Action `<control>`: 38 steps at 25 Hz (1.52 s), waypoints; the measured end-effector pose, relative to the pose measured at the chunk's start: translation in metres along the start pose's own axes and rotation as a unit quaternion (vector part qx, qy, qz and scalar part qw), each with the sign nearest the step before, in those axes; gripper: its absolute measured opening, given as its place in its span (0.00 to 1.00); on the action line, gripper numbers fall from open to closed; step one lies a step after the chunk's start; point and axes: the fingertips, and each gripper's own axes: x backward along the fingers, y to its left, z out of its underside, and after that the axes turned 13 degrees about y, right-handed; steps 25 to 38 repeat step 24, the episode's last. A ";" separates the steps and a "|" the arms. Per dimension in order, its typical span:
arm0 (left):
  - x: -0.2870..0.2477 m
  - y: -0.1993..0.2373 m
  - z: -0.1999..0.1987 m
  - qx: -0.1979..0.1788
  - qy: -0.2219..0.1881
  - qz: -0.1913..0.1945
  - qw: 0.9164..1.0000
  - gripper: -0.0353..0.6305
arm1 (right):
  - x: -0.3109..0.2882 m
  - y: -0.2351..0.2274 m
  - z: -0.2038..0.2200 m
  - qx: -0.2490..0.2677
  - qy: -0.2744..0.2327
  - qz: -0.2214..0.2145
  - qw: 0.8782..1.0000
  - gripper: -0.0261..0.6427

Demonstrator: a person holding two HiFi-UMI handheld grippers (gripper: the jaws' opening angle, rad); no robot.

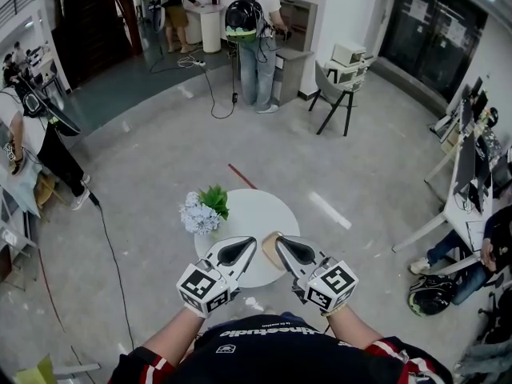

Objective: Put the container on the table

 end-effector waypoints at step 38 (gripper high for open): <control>0.004 0.005 0.010 0.005 -0.002 -0.011 1.000 0.09 | 0.006 -0.002 0.005 -0.006 -0.003 0.010 1.000 0.06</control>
